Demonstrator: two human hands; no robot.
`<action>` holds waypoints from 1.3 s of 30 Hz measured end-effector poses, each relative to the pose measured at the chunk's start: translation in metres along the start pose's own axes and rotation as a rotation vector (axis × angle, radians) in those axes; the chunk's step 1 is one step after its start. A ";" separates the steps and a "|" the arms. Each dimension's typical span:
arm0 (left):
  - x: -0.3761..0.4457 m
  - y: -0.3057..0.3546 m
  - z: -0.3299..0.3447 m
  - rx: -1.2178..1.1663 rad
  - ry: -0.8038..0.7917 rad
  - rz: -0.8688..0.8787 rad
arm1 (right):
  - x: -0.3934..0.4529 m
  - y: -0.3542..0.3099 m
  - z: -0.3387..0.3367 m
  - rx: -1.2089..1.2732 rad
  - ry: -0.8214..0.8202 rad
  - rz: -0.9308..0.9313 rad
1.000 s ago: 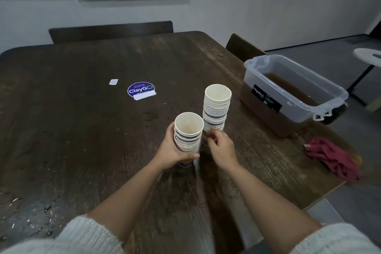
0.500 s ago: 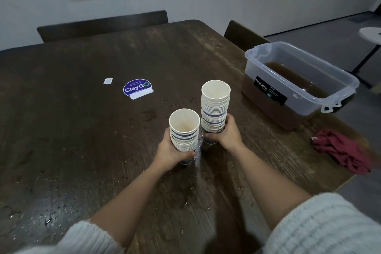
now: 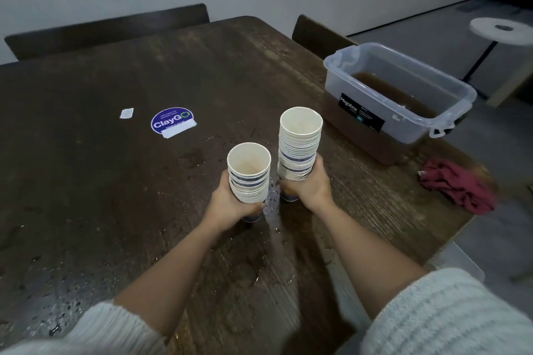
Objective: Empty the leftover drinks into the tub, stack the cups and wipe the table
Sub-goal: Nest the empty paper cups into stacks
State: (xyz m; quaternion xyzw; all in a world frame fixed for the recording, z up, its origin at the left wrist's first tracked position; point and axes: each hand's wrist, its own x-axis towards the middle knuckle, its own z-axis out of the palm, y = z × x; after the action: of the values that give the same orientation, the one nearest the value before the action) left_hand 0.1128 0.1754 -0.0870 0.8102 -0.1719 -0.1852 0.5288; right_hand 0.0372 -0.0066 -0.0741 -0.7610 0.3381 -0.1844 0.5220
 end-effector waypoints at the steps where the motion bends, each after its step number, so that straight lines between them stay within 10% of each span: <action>1: 0.000 0.002 0.002 -0.002 -0.008 0.002 | -0.003 0.000 -0.007 0.001 0.013 -0.009; 21: -0.036 0.119 0.240 -0.020 -0.468 0.273 | -0.067 0.074 -0.280 0.084 0.539 0.072; 39: -0.045 0.128 0.554 0.033 -0.600 0.159 | -0.007 0.288 -0.475 0.173 0.548 0.245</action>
State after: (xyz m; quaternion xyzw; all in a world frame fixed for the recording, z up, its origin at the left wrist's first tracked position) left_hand -0.2046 -0.2916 -0.1697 0.7118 -0.3863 -0.3715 0.4539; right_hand -0.3615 -0.3851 -0.1547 -0.5893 0.5387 -0.3466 0.4924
